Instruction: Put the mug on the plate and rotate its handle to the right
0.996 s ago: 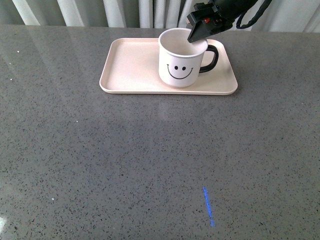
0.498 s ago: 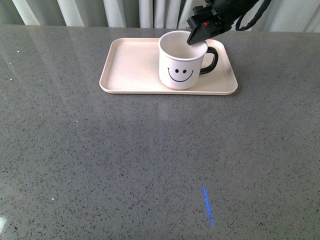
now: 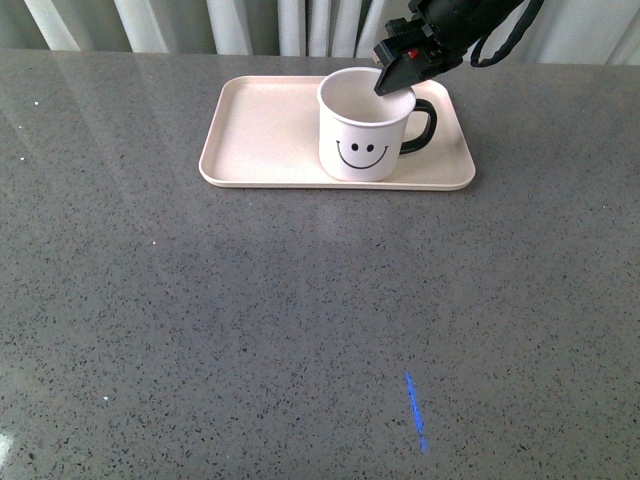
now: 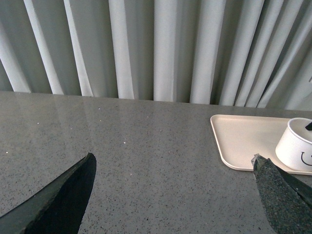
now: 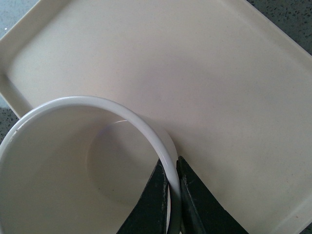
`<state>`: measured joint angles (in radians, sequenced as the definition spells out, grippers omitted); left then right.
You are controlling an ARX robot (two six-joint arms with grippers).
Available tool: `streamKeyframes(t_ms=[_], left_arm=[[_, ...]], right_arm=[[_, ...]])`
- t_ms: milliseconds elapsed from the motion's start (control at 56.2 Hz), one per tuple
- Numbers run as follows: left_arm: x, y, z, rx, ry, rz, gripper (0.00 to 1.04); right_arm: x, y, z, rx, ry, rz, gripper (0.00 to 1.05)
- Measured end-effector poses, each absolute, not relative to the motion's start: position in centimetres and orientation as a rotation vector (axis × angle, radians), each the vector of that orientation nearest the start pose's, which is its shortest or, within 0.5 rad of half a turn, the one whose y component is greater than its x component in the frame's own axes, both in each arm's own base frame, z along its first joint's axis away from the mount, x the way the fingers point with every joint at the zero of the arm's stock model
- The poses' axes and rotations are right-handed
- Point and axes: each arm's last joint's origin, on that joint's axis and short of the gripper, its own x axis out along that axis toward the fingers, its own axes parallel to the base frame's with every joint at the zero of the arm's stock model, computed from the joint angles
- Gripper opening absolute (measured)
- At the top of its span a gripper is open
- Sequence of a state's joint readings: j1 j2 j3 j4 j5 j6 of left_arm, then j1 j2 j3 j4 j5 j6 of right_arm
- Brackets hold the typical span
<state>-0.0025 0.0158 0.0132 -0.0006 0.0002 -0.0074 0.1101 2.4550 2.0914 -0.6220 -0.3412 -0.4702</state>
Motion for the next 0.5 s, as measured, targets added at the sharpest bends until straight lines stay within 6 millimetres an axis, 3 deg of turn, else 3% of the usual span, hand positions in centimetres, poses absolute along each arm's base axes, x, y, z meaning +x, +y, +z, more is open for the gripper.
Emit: streamKeyframes(t_ms=[391, 498], left_arm=[[9.79, -0.02, 16.67, -0.007, 0.003, -0.003, 0.96], [9.79, -0.02, 16.67, -0.007, 0.003, -0.003, 0.96]], right_arm=[[52.26, 6.75, 15.94, -0.321, 0.873, 0.643, 0.02], [52.30, 6.74, 15.72, -0.329, 0.880, 0.645, 0.19]])
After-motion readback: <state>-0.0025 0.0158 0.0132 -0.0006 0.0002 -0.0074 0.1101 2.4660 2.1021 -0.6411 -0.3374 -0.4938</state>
